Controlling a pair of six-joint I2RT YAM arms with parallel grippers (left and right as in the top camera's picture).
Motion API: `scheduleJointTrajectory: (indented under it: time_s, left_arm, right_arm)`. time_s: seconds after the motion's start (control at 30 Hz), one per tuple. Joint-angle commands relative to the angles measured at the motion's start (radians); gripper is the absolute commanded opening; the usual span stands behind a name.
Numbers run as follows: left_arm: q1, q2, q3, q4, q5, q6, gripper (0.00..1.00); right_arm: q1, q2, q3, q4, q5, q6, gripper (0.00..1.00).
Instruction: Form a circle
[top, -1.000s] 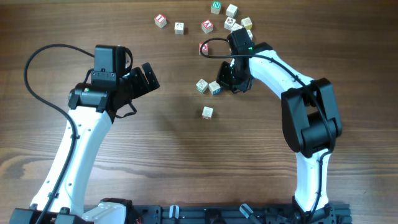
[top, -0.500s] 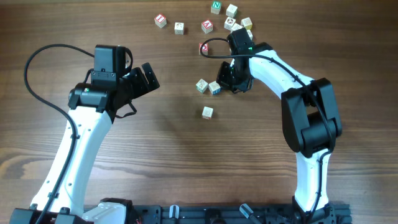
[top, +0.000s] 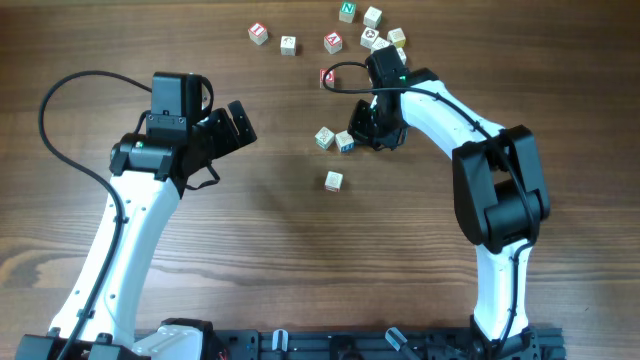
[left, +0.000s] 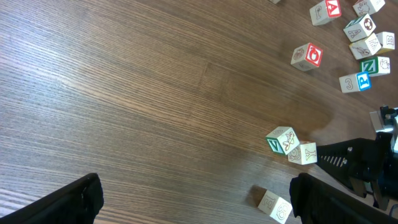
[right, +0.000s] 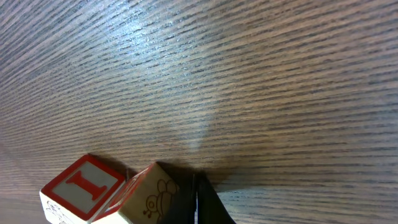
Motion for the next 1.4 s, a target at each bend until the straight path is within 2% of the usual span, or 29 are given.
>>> scheduleJointTrajectory:
  time_s: [0.0,0.2,0.33,0.5,0.7,1.13,1.37]
  left_arm:
    - [0.005,0.006,0.006,0.002,0.008,-0.008,1.00]
    - [0.005,0.006,0.006,0.002,0.008,-0.008,1.00]
    - [0.005,0.006,0.006,0.002,0.008,-0.008,1.00]
    - [0.005,0.006,0.006,0.002,0.008,-0.008,1.00]
    - [0.005,0.006,0.006,0.002,0.008,-0.008,1.00]
    - [0.005,0.006,0.006,0.002,0.008,-0.008,1.00]
    - [0.005,0.006,0.006,0.002,0.008,-0.008,1.00]
  right_arm:
    - [0.006,0.015,-0.008,-0.017,0.021,0.018,0.05]
    - [0.006,0.015,-0.008,-0.018,0.035,0.018,0.05]
    - [-0.004,0.015,-0.008,-0.021,0.127,0.042,0.05]
    - [-0.012,0.015,-0.008,0.060,0.166,0.010,0.05]
    - [-0.012,0.015,-0.008,0.191,0.169,-0.039,0.05]
    - [-0.007,0.015,-0.008,0.223,0.034,-0.144,0.05]
    - [-0.007,0.015,-0.008,0.237,0.072,-0.134,0.04]
